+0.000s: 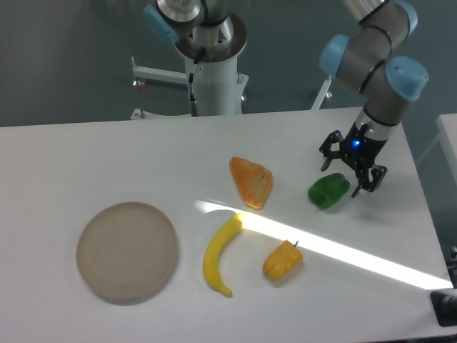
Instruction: Place the green pepper on the table
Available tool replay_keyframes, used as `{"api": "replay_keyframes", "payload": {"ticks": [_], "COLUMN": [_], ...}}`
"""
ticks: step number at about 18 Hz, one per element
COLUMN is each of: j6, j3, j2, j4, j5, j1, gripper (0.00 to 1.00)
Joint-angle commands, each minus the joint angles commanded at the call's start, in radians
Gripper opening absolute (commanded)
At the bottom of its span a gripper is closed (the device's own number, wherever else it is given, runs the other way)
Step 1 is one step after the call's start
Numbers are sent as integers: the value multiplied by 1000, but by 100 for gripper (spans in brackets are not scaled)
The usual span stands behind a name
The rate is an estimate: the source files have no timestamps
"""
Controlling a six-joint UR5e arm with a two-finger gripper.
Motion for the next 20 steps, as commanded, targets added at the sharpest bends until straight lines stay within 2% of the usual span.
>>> {"api": "replay_keyframes", "payload": {"ticks": [6, 9, 12, 14, 17, 20], "j6": [-153, -202, -273, -311, -379, -388], "j3": [35, 92, 135, 161, 196, 224], "j2": [54, 52, 28, 5, -30, -72], "j4": [2, -2, -6, -2, 0, 2], "j5": [23, 119, 230, 261, 302, 359], "j1": [-109, -193, -264, -299, -328, -361], "gripper": [100, 100, 100, 100, 100, 100]}}
